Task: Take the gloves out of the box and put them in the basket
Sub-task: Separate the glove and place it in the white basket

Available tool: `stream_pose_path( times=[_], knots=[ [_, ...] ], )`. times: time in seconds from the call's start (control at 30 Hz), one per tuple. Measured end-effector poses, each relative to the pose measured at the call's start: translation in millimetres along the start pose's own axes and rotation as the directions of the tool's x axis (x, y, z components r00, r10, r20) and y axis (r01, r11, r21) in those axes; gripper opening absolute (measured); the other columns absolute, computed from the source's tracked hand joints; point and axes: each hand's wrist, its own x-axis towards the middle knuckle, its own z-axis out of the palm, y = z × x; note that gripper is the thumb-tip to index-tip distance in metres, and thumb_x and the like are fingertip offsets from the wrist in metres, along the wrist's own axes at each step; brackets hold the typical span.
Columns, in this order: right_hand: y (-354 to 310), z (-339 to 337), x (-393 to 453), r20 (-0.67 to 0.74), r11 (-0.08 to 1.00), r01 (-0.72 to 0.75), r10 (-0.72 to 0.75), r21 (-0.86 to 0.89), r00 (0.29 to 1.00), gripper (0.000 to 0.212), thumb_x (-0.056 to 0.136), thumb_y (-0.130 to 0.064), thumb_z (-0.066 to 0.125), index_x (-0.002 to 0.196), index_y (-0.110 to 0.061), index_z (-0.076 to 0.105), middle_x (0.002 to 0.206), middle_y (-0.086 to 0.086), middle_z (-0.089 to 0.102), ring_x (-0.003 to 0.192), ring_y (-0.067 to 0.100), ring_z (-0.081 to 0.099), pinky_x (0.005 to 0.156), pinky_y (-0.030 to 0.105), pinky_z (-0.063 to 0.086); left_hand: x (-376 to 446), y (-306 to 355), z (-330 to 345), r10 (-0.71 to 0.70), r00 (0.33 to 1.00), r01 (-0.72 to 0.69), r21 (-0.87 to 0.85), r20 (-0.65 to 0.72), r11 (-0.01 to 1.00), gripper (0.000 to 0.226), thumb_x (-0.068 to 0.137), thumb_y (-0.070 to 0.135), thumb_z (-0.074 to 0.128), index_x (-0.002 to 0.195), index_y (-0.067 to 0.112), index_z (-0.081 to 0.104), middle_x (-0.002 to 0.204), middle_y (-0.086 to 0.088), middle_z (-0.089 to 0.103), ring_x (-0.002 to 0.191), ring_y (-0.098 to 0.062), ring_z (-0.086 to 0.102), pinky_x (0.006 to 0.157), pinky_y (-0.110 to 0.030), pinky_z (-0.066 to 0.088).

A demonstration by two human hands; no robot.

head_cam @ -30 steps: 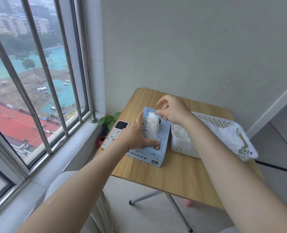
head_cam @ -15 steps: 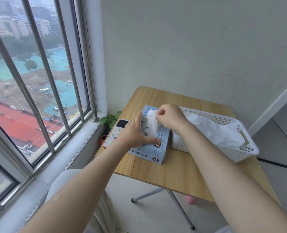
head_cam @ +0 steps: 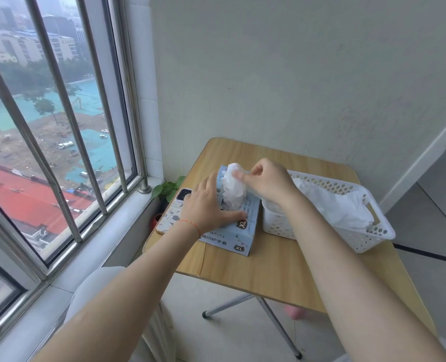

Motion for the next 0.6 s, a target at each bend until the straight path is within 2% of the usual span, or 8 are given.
stream_pose_path(
  times=[0.07, 0.1, 0.17, 0.23, 0.3, 0.4, 0.5, 0.6],
  knots=[
    [4.6, 6.5, -1.2, 0.013, 0.984, 0.039, -0.037, -0.172, 0.999, 0.036, 0.078, -0.055, 0.066, 0.085, -0.020, 0.058, 0.085, -0.011, 0.058, 0.085, 0.015, 0.056, 0.081, 0.037, 0.047, -0.2, 6.7, 2.0, 0.059, 0.997, -0.061, -0.034, -0.045, 0.998, 0.124, 0.064, 0.073, 0.072, 0.156, 0.020, 0.008, 0.159, -0.001, 0.026, 0.145, -0.022, 0.027, 0.115, -0.047, 0.028],
    [5.4, 8.5, -1.3, 0.001, 0.984, 0.057, -0.057, -0.171, 0.998, 0.026, 0.082, -0.044, 0.065, 0.080, -0.019, 0.058, 0.080, -0.009, 0.058, 0.082, 0.017, 0.057, 0.079, 0.038, 0.047, 0.5, 10.0, 4.0, 0.076, 0.995, -0.079, -0.043, -0.057, 0.996, 0.123, 0.065, 0.071, 0.073, 0.156, 0.020, 0.007, 0.158, -0.001, 0.029, 0.143, -0.022, 0.030, 0.114, -0.047, 0.030],
    [6.0, 10.6, -1.0, -0.043, 0.993, 0.080, -0.084, -0.084, 0.996, 0.020, 0.087, -0.029, 0.059, 0.073, -0.015, 0.055, 0.072, -0.003, 0.057, 0.072, 0.019, 0.053, 0.068, 0.036, 0.046, 1.9, 15.0, 7.1, 0.094, 0.994, -0.096, -0.041, -0.061, 0.995, 0.122, 0.067, 0.066, 0.075, 0.156, 0.020, 0.005, 0.155, -0.002, 0.033, 0.140, -0.022, 0.035, 0.112, -0.046, 0.032],
    [5.5, 8.4, 0.6, -0.105, 0.993, 0.091, -0.084, 0.068, 0.991, 0.018, 0.089, -0.023, 0.055, 0.078, -0.010, 0.058, 0.075, 0.003, 0.059, 0.067, 0.016, 0.049, 0.061, 0.030, 0.041, 3.5, 16.0, 9.3, 0.079, 0.996, -0.081, -0.047, -0.037, 0.996, 0.124, 0.068, 0.062, 0.077, 0.156, 0.020, 0.000, 0.155, -0.003, 0.033, 0.139, -0.021, 0.036, 0.111, -0.043, 0.034],
    [1.9, 1.1, 1.9, -0.174, 0.969, 0.111, -0.073, 0.221, 0.982, 0.013, 0.090, -0.018, 0.051, 0.083, -0.010, 0.059, 0.077, -0.001, 0.059, 0.066, 0.012, 0.049, 0.057, 0.023, 0.039, 3.4, 15.0, 10.6, 0.052, 0.999, -0.053, -0.056, -0.014, 0.997, 0.129, 0.067, 0.061, 0.079, 0.156, 0.019, -0.003, 0.155, -0.005, 0.034, 0.138, -0.022, 0.037, 0.110, -0.042, 0.035],
    [-11.5, -16.0, 6.7, -0.307, 0.920, 0.195, -0.087, 0.340, 0.948, 0.010, 0.090, -0.014, 0.049, 0.082, -0.012, 0.053, 0.072, -0.006, 0.052, 0.064, 0.010, 0.045, 0.054, 0.014, 0.036, 4.6, 12.8, 11.7, 0.035, 0.999, -0.036, -0.052, -0.008, 0.998, 0.134, 0.063, 0.064, 0.080, 0.157, 0.018, -0.004, 0.154, -0.005, 0.034, 0.137, -0.022, 0.039, 0.110, -0.042, 0.036],
    [-28.8, -38.4, 12.4, -0.425, 0.862, 0.294, -0.103, 0.413, 0.899, 0.011, 0.090, -0.016, 0.050, 0.080, -0.013, 0.047, 0.071, -0.005, 0.048, 0.068, 0.014, 0.046, 0.061, 0.023, 0.038, 6.1, 13.0, 11.9, 0.022, 1.000, -0.023, -0.046, -0.022, 0.999, 0.136, 0.062, 0.064, 0.081, 0.157, 0.019, -0.006, 0.156, -0.004, 0.031, 0.139, -0.023, 0.037, 0.112, -0.043, 0.033],
    [-37.1, -53.5, 13.9, -0.404, 0.856, 0.305, -0.126, 0.418, 0.906, 0.014, 0.087, -0.019, 0.054, 0.075, -0.016, 0.047, 0.071, -0.005, 0.050, 0.072, 0.017, 0.053, 0.064, 0.027, 0.040, 9.5, 12.7, 11.3, 0.010, 1.000, -0.010, -0.111, 0.000, 0.994, 0.134, 0.063, 0.059, 0.083, 0.156, 0.023, -0.006, 0.155, -0.005, 0.029, 0.136, -0.024, 0.039, 0.110, -0.045, 0.036]
  ],
)
